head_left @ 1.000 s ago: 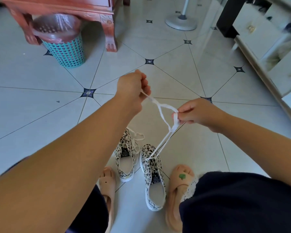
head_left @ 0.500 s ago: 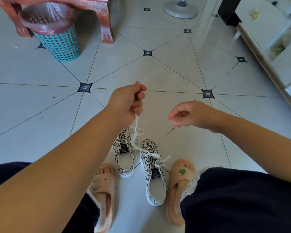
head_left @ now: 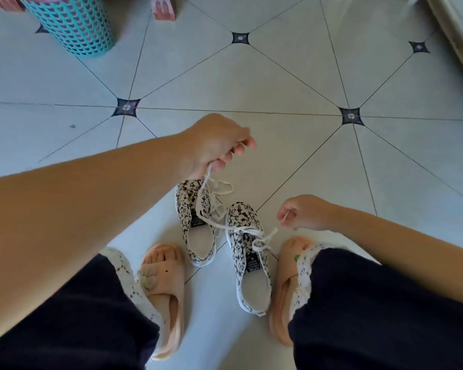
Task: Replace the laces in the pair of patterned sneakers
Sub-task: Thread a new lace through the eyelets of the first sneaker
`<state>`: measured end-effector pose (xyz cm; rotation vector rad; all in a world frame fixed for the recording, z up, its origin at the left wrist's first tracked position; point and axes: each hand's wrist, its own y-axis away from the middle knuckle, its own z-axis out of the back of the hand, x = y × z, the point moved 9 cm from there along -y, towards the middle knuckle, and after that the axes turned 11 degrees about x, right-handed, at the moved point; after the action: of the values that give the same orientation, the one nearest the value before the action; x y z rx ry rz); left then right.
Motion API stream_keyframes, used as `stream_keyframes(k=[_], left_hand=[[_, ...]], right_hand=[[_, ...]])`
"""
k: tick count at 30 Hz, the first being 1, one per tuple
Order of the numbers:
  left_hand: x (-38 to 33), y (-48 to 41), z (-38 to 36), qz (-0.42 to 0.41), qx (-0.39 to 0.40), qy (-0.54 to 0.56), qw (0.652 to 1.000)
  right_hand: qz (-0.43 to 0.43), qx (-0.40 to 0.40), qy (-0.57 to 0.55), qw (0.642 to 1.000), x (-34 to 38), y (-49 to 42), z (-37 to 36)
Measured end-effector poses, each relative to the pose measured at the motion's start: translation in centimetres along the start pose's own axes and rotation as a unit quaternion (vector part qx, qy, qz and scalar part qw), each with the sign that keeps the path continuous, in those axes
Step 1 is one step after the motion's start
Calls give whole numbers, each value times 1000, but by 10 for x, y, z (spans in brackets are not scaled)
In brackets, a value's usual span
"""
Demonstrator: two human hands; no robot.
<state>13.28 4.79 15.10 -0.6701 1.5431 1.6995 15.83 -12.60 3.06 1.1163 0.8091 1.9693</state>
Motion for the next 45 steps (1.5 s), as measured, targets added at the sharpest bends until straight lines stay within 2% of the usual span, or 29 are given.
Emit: stream_keyframes(k=[4,9,11,13,15,16,19,21,26,29,33,39,42,45], left_hand=[[40,-29,-10,67,22,7,997],[45,-43,5,82,23,72,994],[44,-44,9,83,18,95,992],[43,-42,9,77,16,104,991],[37,-38,7,66,19,106,992],[32,-33,4,57,21,107,992],[4,-14,0,15,21,118,993],[-18,5,0,-24,17,122,992],[-44,53,8,-85,-24,152,984],[-46,77,9,-109,-35,195,974],[-55,100,4,-160,-35,221,961],[-30,100,-35,-150,-23,266,952],[-30,100,-46,-163,-16,263,951],[-28,99,-41,-185,-24,267,945]], right_hand=[[-15,40,20,999,-22,-45,-46],[-75,74,42,994,-52,-98,-93],[-51,65,40,996,-48,-95,-85],[0,10,-41,999,-32,-76,-54],[16,-31,-147,989,-24,-50,-18],[17,-37,-154,987,-18,-35,-4],[10,-66,-12,998,6,3,28],[33,-103,22,994,32,32,47],[85,-155,-34,984,82,103,84],[85,-175,-35,980,94,132,89],[107,-194,-128,967,109,163,93],[130,-218,-97,962,147,183,91],[146,-221,-169,949,157,179,84],[136,-192,-272,933,153,168,74]])
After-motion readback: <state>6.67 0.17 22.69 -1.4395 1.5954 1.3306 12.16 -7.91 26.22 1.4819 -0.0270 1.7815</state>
